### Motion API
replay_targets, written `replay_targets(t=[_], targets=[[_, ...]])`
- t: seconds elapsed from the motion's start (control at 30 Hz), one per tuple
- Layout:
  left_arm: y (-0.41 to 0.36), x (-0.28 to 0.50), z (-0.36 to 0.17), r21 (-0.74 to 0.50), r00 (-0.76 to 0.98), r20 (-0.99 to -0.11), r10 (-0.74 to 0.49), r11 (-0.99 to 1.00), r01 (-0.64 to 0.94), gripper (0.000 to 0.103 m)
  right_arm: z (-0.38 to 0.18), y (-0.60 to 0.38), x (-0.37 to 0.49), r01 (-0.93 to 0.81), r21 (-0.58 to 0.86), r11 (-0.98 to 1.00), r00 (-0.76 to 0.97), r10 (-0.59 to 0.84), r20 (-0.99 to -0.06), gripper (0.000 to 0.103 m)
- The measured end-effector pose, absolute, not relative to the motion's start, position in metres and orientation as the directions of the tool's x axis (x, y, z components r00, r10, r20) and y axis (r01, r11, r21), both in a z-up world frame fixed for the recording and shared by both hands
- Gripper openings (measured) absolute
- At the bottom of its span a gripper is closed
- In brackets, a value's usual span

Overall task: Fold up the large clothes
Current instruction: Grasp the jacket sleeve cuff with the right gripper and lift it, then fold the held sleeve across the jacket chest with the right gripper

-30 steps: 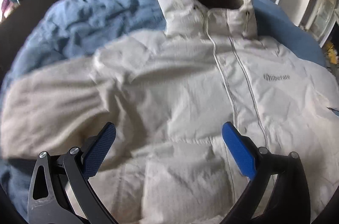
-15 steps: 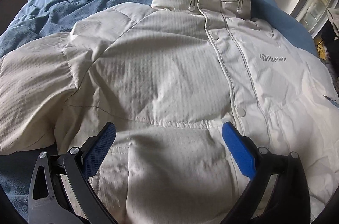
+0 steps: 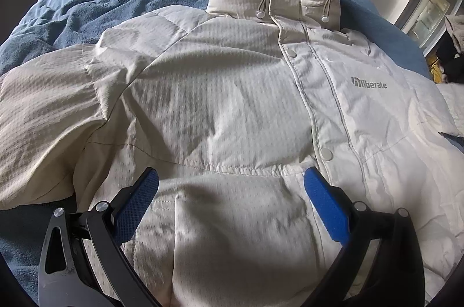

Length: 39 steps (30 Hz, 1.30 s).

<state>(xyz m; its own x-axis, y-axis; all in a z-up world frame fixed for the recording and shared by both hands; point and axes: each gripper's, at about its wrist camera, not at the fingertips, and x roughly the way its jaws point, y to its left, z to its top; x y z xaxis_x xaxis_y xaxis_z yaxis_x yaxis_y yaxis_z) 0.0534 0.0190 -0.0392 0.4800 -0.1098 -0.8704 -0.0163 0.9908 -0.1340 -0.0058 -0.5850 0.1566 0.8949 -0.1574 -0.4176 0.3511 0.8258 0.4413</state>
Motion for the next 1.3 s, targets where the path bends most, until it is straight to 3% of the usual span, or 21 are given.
replay_targets(t=[0.3, 0.57, 0.77, 1.03, 1.3], targets=[[0.021, 0.052, -0.039, -0.153, 0.481, -0.867, -0.127, 0.988, -0.015, 0.097, 0.233, -0.471, 0.028, 0.068, 0.388, 0.919, 0.949, 0.061, -0.310, 0.014], [0.027, 0.051, -0.040, -0.190, 0.488, -0.859, -0.155, 0.982, -0.023, 0.096, 0.242, -0.369, 0.055, -0.158, 0.403, 0.902, 0.910, 0.291, -0.295, 0.013], [0.029, 0.051, -0.042, -0.213, 0.486, -0.856, -0.174, 0.977, -0.025, 0.097, 0.200, -0.288, 0.086, -0.261, 0.393, 0.882, 0.816, 0.419, -0.397, 0.013], [0.032, 0.054, -0.045, -0.235, 0.480, -0.856, -0.193, 0.972, -0.029, 0.096, 0.089, -0.207, 0.116, -0.287, 0.383, 0.878, 0.602, 0.477, -0.640, 0.013], [0.034, 0.057, -0.050, -0.238, 0.471, -0.861, -0.193, 0.971, -0.036, 0.097, 0.041, -0.213, 0.111, -0.234, 0.387, 0.892, 0.538, 0.450, -0.713, 0.013]])
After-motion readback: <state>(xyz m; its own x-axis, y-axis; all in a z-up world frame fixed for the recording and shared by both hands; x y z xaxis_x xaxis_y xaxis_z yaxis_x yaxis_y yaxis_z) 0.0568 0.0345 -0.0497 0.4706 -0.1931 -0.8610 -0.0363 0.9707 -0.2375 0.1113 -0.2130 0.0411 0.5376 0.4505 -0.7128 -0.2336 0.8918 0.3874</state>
